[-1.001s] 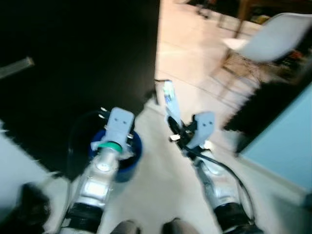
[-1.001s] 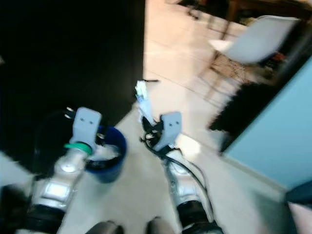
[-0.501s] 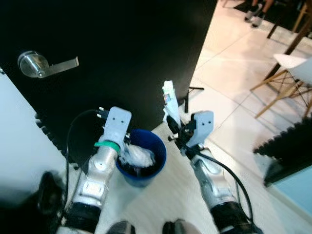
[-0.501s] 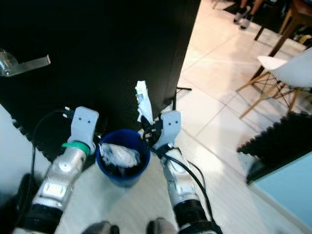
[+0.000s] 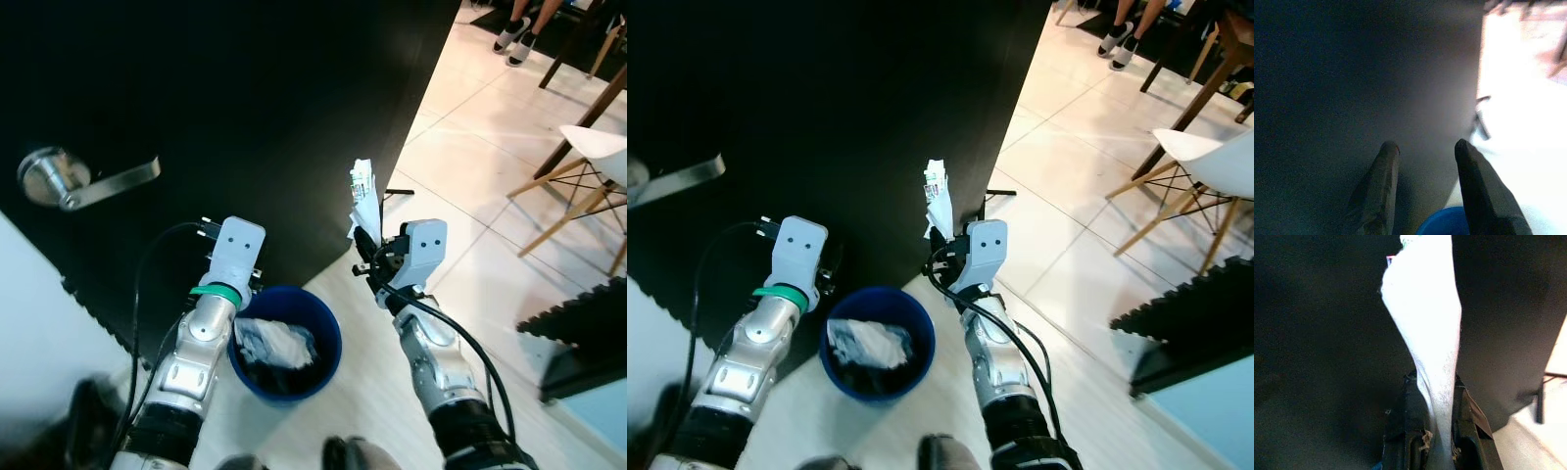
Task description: Clean up the room
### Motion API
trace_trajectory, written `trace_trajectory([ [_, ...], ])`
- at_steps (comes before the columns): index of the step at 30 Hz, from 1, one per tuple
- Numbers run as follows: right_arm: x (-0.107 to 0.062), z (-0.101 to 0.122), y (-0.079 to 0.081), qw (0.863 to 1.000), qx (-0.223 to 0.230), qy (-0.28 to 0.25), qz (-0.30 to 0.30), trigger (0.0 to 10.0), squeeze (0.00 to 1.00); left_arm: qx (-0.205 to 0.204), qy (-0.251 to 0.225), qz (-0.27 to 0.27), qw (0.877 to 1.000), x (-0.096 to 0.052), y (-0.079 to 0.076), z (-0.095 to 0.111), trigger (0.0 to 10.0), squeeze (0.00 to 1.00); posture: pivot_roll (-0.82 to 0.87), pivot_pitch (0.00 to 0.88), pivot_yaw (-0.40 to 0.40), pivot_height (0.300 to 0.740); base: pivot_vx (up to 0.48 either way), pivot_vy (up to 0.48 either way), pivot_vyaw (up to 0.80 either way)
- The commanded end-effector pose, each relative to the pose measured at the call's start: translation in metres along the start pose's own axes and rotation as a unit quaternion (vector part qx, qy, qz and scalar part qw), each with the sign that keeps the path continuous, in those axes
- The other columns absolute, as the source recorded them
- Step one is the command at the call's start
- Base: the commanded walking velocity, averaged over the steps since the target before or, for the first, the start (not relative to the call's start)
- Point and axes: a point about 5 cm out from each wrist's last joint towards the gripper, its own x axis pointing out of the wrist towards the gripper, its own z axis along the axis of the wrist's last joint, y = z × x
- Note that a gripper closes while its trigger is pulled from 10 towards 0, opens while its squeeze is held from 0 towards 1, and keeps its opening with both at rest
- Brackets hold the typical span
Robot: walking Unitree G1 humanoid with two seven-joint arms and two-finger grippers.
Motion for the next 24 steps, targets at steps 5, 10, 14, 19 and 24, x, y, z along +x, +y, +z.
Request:
trace_trajectory([
  [5, -0.006, -0.019, 0.002, 0.998, -0.041, 0.048, 0.003, 10.0, 0.0, 0.028, 0.064, -0.074, 0.995, -0.018, -0.007, -0.03, 10.0, 0.0, 0.05, 0.0, 0.002, 0.731, 0.0, 0.0, 0.0],
  [10, -0.009, -0.036, 0.004, 0.994, -0.056, 0.092, 0.027, 10.0, 0.0, 0.063, 0.115, -0.101, 0.986, -0.038, -0.001, -0.052, 10.0, 0.0, 0.07, 0.016, 0.005, 0.731, 0.0, 0.0, 0.0],
  [14, -0.007, -0.041, 0.005, 0.991, -0.063, 0.109, 0.032, 10.0, 0.0, 0.068, 0.124, -0.088, 0.986, -0.046, 0.005, -0.056, 10.0, 0.0, 0.1, 0.046, -0.003, 0.731, 0.0, 0.0, 0.0],
  [19, 0.002, -0.056, 0.015, 0.985, -0.038, 0.164, 0.045, 10.0, 0.0, 0.103, 0.129, -0.019, 0.986, -0.077, 0.024, -0.054, 10.0, 0.0, 0.18, 0.124, -0.018, 0.731, 0.0, 0.0, 0.0],
  [24, 0.009, -0.064, 0.03, 0.979, -0.017, 0.195, 0.055, 10.0, 0.0, 0.11, 0.117, 0.055, 0.985, -0.098, 0.036, -0.042, 10.0, 0.0, 0.22, 0.175, -0.028, 0.731, 0.0, 0.0, 0.0],
])
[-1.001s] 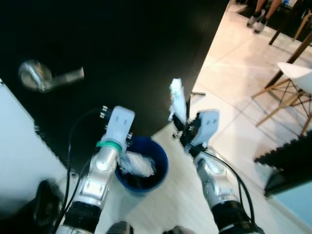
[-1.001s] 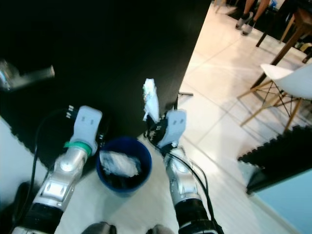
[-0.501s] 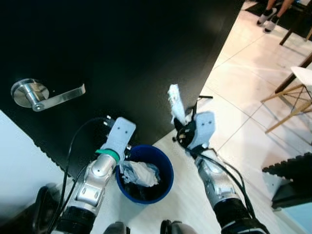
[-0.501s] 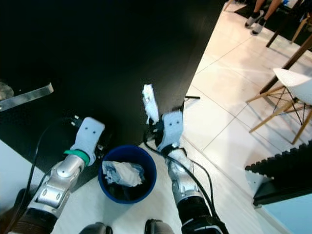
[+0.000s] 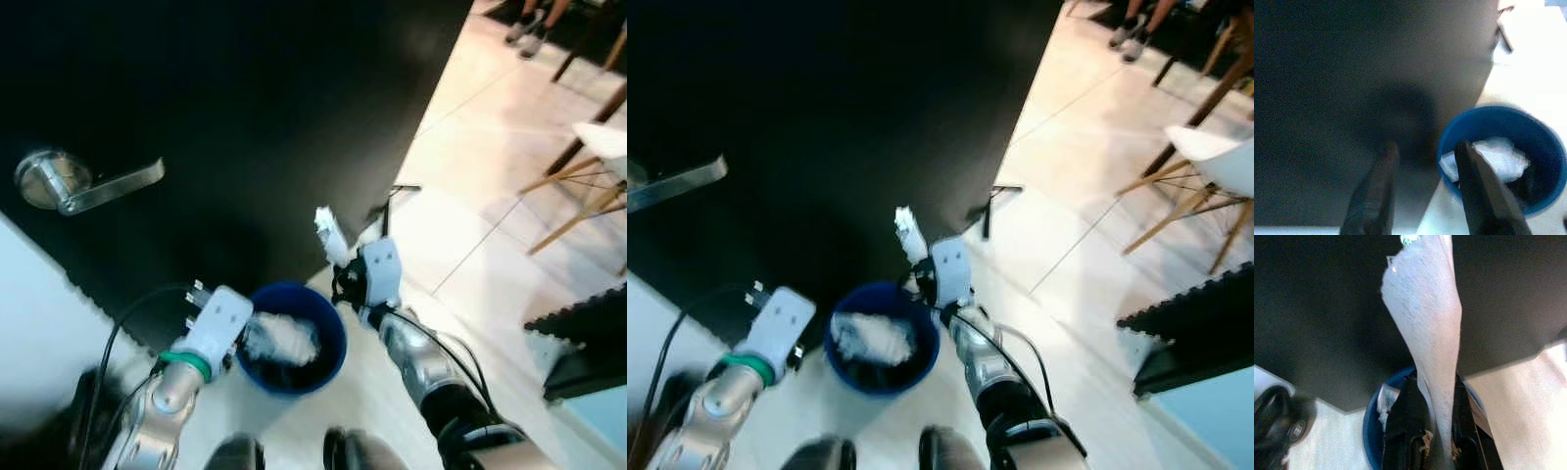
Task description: Clean up the room
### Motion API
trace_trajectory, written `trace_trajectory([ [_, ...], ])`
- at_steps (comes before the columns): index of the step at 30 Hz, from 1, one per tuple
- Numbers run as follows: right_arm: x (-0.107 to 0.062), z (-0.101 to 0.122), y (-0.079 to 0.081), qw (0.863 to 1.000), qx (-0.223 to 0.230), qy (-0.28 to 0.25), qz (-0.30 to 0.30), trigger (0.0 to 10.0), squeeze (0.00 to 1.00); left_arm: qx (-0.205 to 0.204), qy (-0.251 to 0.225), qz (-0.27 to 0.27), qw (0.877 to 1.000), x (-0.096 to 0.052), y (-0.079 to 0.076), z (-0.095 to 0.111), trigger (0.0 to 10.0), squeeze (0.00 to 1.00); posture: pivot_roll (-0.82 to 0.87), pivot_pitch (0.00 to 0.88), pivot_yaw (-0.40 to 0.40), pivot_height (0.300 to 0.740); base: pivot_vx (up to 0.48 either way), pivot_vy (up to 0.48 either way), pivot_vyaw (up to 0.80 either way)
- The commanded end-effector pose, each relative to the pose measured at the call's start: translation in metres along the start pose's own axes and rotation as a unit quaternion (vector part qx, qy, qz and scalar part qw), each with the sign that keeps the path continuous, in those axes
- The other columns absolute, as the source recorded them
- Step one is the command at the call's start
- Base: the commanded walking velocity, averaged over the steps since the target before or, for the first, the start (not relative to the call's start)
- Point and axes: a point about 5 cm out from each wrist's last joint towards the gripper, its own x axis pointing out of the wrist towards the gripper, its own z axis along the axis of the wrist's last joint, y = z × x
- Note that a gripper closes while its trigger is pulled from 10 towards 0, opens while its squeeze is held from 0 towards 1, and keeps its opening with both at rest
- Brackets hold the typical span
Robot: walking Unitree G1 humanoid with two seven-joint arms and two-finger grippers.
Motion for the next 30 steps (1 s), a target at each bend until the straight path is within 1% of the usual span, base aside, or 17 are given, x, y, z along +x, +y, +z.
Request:
trace_trajectory([
  [1, 0.001, -0.013, 0.006, 0.999, 0.005, 0.04, 0.001, 10.0, 0.0, 0.004, 0.004, 0.016, 1.0, -0.014, 0.003, 0.001, 10.0, 0.0, 0.25, 0.203, -0.033, 0.731, 0.0, 0.0, 0.0],
  [2, 0.001, -0.013, 0.006, 0.999, 0.005, 0.04, 0.001, 10.0, 0.0, 0.004, 0.004, 0.016, 1.0, -0.014, 0.003, 0.001, 10.0, 0.0, 0.25, 0.203, -0.033, 0.731, 0.0, 0.0, 0.0],
  [3, 0.002, -0.014, 0.009, 0.999, 0.0, 0.047, 0.003, 10.0, 0.0, 0.004, 0.001, 0.014, 1.0, -0.019, 0.002, 0.003, 10.0, 0.0, 0.25, 0.203, -0.033, 0.731, 0.0, 0.0, 0.0],
  [6, 0.003, -0.015, 0.011, 0.999, -0.002, 0.052, 0.0, 10.0, 0.0, 0.001, -0.004, 0.007, 1.0, -0.024, 0.0, 0.006, 10.0, 0.0, 0.26, 0.219, -0.034, 0.731, 0.0, 0.0, 0.0],
  [7, 0.003, -0.016, 0.011, 0.998, -0.011, 0.057, -0.008, 10.0, 0.48, -0.002, -0.01, 0.0, 1.0, -0.029, -0.002, 0.01, 10.0, 0.0, 0.28, 0.235, -0.032, 0.731, 0.0, 0.0, 0.0],
  [8, 0.003, -0.016, 0.011, 0.998, -0.011, 0.057, -0.008, 10.0, 0.48, -0.002, -0.01, 0.0, 1.0, -0.029, -0.002, 0.01, 10.0, 0.0, 0.28, 0.235, -0.032, 0.731, 0.0, 0.0, 0.0],
  [9, 0.005, -0.014, 0.008, 0.998, -0.018, 0.053, -0.028, 10.0, 1.0, -0.009, -0.017, -0.011, 1.0, -0.037, -0.005, 0.016, 10.0, 0.0, 0.3, 0.249, -0.025, 0.731, 0.0, 0.0, 0.0],
  [17, 0.007, -0.009, 0.006, 0.998, -0.012, 0.04, -0.035, 10.0, 1.0, -0.009, -0.009, -0.01, 1.0, -0.041, -0.003, 0.018, 10.0, 0.0, 0.29, 0.249, -0.023, 0.731, 0.0, 0.0, 0.0],
  [18, 0.008, -0.006, 0.005, 0.999, 0.0, 0.032, -0.033, 10.0, 0.44, -0.009, -0.007, -0.008, 1.0, -0.04, -0.003, 0.019, 10.0, 0.0, 0.28, 0.24, -0.024, 0.731, 0.0, 0.0, 0.0],
  [19, 0.009, -0.002, 0.003, 0.999, 0.016, 0.02, -0.03, 10.0, 0.44, -0.011, -0.008, -0.006, 1.0, -0.037, -0.003, 0.02, 10.0, 0.0, 0.27, 0.229, -0.028, 0.731, 0.0, 0.0, 0.0],
  [20, 0.009, -0.002, 0.003, 0.999, 0.016, 0.02, -0.03, 10.0, 0.44, -0.011, -0.008, -0.006, 1.0, -0.037, -0.003, 0.02, 10.0, 0.0, 0.27, 0.229, -0.028, 0.731, 0.0, 0.0, 0.0],
  [21, 0.01, 0.001, 0.002, 0.999, 0.027, 0.012, -0.028, 10.0, 0.0, -0.013, -0.008, -0.005, 1.0, -0.036, -0.004, 0.021, 10.0, 0.0, 0.27, 0.229, -0.028, 0.731, 0.0, 0.0, 0.0],
  [22, 0.01, 0.004, 0.0, 0.999, 0.036, 0.0, -0.025, 10.0, 0.0, -0.014, -0.012, -0.004, 1.0, -0.033, -0.004, 0.023, 10.0, 0.0, 0.26, 0.213, -0.033, 0.731, 0.0, 0.0, 0.0],
  [26, 0.009, 0.011, -0.008, 0.999, 0.034, -0.017, -0.027, 10.0, 0.0, -0.019, -0.02, -0.006, 1.0, -0.022, -0.008, 0.027, 10.0, 0.0, 0.23, 0.182, -0.046, 0.731, 0.0, 0.0, 0.0],
  [28, 0.006, 0.015, -0.017, 0.998, 0.031, -0.037, -0.033, 10.0, 0.0, -0.021, -0.024, -0.009, 0.999, -0.016, -0.011, 0.029, 10.0, 0.0, 0.2, 0.149, -0.05, 0.731, 0.0, 0.0, 0.0],
  [29, 0.006, 0.015, -0.017, 0.998, 0.031, -0.037, -0.033, 10.0, 0.0, -0.021, -0.024, -0.009, 0.999, -0.016, -0.011, 0.029, 10.0, 0.0, 0.2, 0.149, -0.05, 0.731, 0.0, 0.0, 0.0],
  [30, 0.001, 0.016, -0.023, 0.997, 0.028, -0.053, -0.037, 10.0, 0.0, -0.02, -0.027, -0.013, 0.999, -0.011, -0.014, 0.029, 10.0, 0.0, 0.18, 0.131, -0.046, 0.731, 0.0, 0.0, 0.0],
])
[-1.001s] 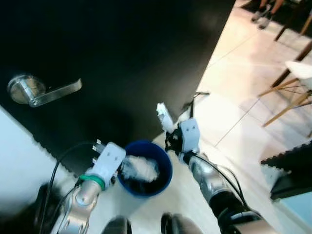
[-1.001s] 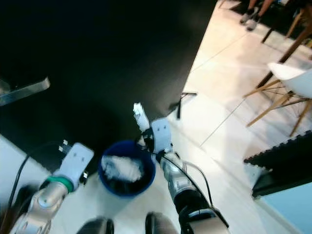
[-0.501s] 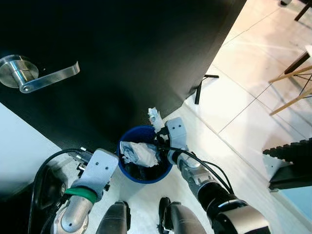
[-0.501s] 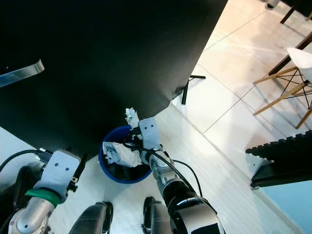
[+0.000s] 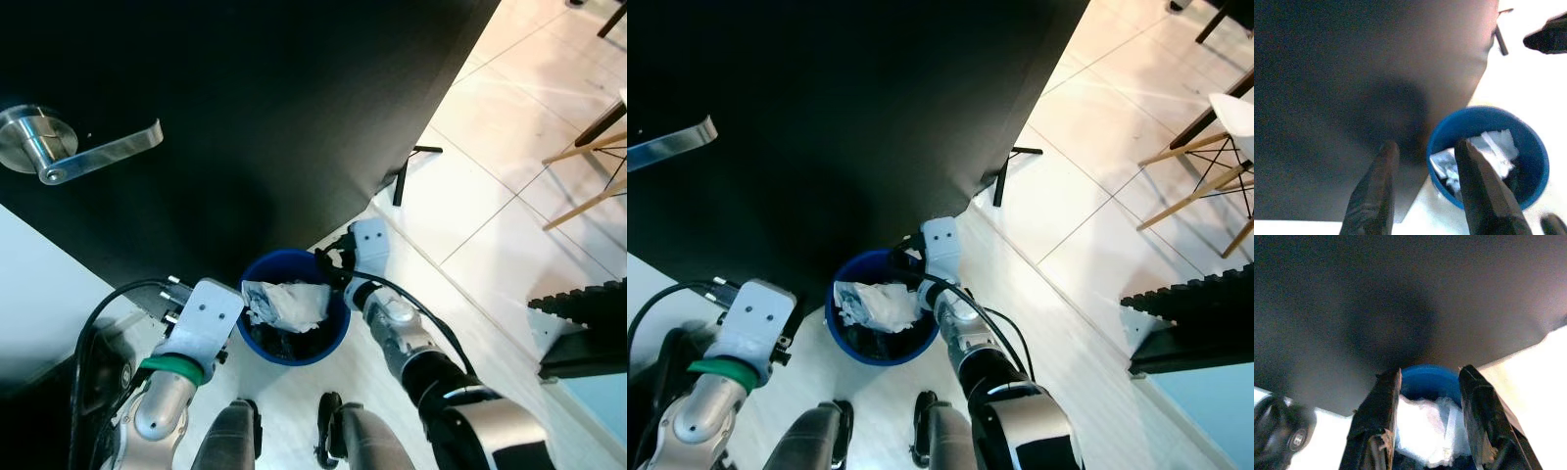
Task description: Clean up the room
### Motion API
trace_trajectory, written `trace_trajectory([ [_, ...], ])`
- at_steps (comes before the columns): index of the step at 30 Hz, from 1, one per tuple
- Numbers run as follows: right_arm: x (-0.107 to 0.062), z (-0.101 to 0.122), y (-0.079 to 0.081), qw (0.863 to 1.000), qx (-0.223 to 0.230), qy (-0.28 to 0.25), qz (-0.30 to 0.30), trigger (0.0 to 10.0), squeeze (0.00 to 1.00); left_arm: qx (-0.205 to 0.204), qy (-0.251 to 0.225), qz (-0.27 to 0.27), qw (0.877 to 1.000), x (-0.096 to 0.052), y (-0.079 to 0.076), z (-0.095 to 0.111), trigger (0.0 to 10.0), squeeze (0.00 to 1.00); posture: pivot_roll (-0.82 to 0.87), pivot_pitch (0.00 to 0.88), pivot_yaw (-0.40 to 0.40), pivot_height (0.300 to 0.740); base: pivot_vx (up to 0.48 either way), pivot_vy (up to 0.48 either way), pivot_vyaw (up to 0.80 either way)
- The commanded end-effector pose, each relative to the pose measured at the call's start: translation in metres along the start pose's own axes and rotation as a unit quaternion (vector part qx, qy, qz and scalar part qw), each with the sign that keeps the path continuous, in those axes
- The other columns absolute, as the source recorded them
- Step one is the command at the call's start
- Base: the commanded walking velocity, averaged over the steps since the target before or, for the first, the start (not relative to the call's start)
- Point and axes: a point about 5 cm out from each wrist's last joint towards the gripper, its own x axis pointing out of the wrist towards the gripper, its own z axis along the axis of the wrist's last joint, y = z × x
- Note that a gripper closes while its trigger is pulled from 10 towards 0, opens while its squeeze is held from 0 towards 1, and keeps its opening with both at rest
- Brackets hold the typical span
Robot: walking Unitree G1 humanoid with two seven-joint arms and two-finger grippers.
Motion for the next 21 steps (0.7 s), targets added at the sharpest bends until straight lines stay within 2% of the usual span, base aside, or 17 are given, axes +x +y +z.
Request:
trace_trajectory([
  [1, -0.01, -0.005, -0.009, 1.0, 0.007, -0.014, -0.01, 10.0, 0.0, 0.001, 0.008, -0.011, 1.0, 0.002, -0.007, -0.006, 10.0, 0.0, 0.17, 0.126, -0.045, 0.731, 0.0, 0.0, 0.0],
  [5, -0.019, -0.006, -0.014, 0.999, 0.008, -0.04, -0.011, 10.0, 0.0, 0.0, 0.006, -0.021, 1.0, 0.01, -0.011, -0.007, 10.0, 0.0, 0.14, 0.1, -0.034, 0.731, 0.0, 0.0, 0.0],
  [6, -0.027, -0.007, -0.015, 0.998, 0.01, -0.057, -0.016, 10.0, 0.0, -0.017, 0.007, -0.023, 1.0, 0.016, -0.012, -0.007, 10.0, 0.0, 0.11, 0.078, -0.024, 0.731, 0.0, 0.0, 0.0],
  [9, -0.034, -0.008, -0.016, 0.997, 0.014, -0.072, -0.024, 10.0, 0.0, -0.037, 0.01, -0.024, 0.999, 0.022, -0.014, -0.007, 10.0, 0.0, 0.1, 0.064, -0.018, 0.731, 0.0, 0.0, 0.0],
  [11, -0.05, -0.01, -0.021, 0.993, 0.024, -0.098, -0.059, 10.0, 0.0, -0.077, 0.013, -0.02, 0.997, 0.037, -0.016, -0.005, 10.0, 0.0, 0.07, 0.039, -0.004, 0.731, 0.0, 0.0, 0.0],
  [12, -0.05, -0.01, -0.021, 0.993, 0.024, -0.098, -0.059, 10.0, 0.0, -0.077, 0.013, -0.02, 0.997, 0.037, -0.016, -0.005, 10.0, 0.0, 0.07, 0.039, -0.004, 0.731, 0.0, 0.0, 0.0],
  [14, -0.064, -0.007, -0.035, 0.985, 0.011, -0.12, -0.125, 10.0, 0.0, -0.112, 0.014, 0.005, 0.994, 0.056, -0.011, 0.001, 10.0, 0.0, 0.06, 0.026, 0.001, 0.731, 0.0, 0.0, 0.0],
  [16, -0.067, -0.005, -0.039, 0.983, 0.001, -0.126, -0.136, 10.0, 0.0, -0.12, 0.016, 0.005, 0.993, 0.062, -0.011, 0.001, 10.0, 0.0, 0.06, 0.008, 0.012, 0.731, 0.0, 0.0, 0.0],
  [17, -0.067, -0.005, -0.039, 0.983, 0.001, -0.126, -0.136, 10.0, 0.0, -0.12, 0.016, 0.005, 0.993, 0.062, -0.011, 0.001, 10.0, 0.0, 0.06, 0.008, 0.012, 0.731, 0.0, 0.0, 0.0],
  [19, -0.067, 0.0, -0.039, 0.985, -0.027, -0.129, -0.107, 10.0, 0.0, -0.065, 0.008, -0.08, 0.995, 0.06, -0.029, -0.002, 10.0, 0.0, 0.04, 0.0, 0.025, 0.731, 0.0, 0.0, 0.0],
  [20, -0.067, 0.0, -0.039, 0.985, -0.027, -0.129, -0.107, 10.0, 0.0, -0.065, 0.008, -0.08, 0.995, 0.06, -0.029, -0.002, 10.0, 0.0, 0.04, 0.0, 0.025, 0.731, 0.0, 0.0, 0.0],
  [21, -0.074, 0.0, -0.039, 0.989, -0.049, -0.114, -0.084, 10.0, 0.0, -0.029, 0.003, -0.127, 0.991, 0.052, -0.037, -0.011, 10.0, 0.0, 0.04, 0.0, 0.03, 0.731, 0.0, 0.0, 0.0],
])
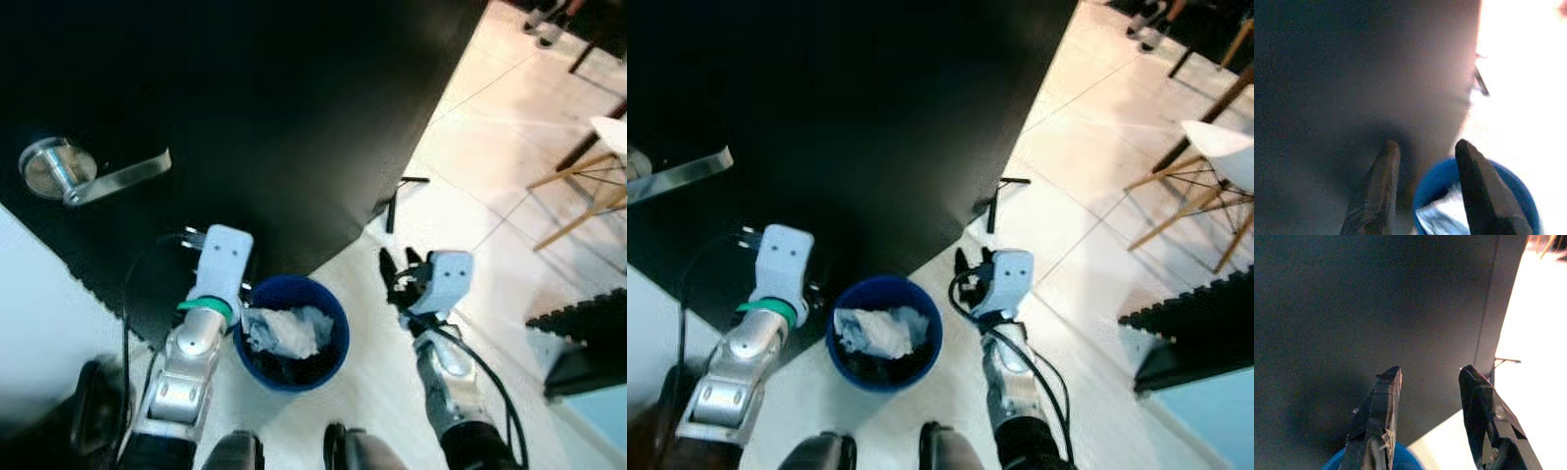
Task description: Clean up the room
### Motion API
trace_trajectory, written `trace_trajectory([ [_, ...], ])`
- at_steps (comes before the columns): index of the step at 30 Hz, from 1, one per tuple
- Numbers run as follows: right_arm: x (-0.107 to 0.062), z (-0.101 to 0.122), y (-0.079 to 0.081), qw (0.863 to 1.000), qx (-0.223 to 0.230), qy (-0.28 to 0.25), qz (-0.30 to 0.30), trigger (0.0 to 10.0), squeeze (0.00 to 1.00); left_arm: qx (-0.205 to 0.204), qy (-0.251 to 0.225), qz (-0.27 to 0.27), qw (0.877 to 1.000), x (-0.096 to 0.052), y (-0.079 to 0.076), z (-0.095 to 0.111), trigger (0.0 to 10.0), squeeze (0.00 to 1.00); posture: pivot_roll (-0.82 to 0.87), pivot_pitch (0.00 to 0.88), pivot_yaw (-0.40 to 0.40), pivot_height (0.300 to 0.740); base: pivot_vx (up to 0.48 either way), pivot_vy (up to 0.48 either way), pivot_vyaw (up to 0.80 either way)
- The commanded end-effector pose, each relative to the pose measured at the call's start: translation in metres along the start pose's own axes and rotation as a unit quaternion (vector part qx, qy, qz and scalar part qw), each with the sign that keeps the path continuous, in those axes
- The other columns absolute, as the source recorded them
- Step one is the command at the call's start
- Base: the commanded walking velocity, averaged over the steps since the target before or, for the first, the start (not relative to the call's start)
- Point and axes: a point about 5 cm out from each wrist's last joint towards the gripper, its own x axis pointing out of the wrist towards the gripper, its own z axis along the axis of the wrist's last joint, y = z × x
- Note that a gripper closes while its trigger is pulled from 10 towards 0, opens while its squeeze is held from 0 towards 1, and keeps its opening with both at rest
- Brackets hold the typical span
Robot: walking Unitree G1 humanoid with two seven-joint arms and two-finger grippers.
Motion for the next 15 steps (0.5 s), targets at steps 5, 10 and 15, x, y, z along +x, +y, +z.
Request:
trace_trajectory([
  [5, -0.016, -0.005, -0.001, 0.999, -0.016, 0.031, 0.035, 10.0, 0.0, 0.039, 0.014, -0.073, 0.997, -0.01, -0.016, -0.02, 10.0, 0.0, 0.03, 0.0, 0.028, 0.731, 0.0, 0.0, 0.0],
  [10, -0.012, -0.011, 0.0, 0.999, 0.009, 0.041, -0.007, 10.0, 0.0, 0.006, 0.004, -0.042, 0.999, -0.001, -0.01, -0.018, 10.0, 0.0, 0.03, 0.0, 0.025, 0.731, 0.0, 0.0, 0.0],
  [15, 0.003, -0.01, 0.018, 0.999, 0.026, 0.038, -0.005, 10.0, 0.0, -0.017, 0.008, -0.012, 1.0, 0.009, -0.011, -0.016, 10.0, 0.0, 0.04, 0.0, 0.016, 0.731, 0.0, 0.0, 0.0],
])
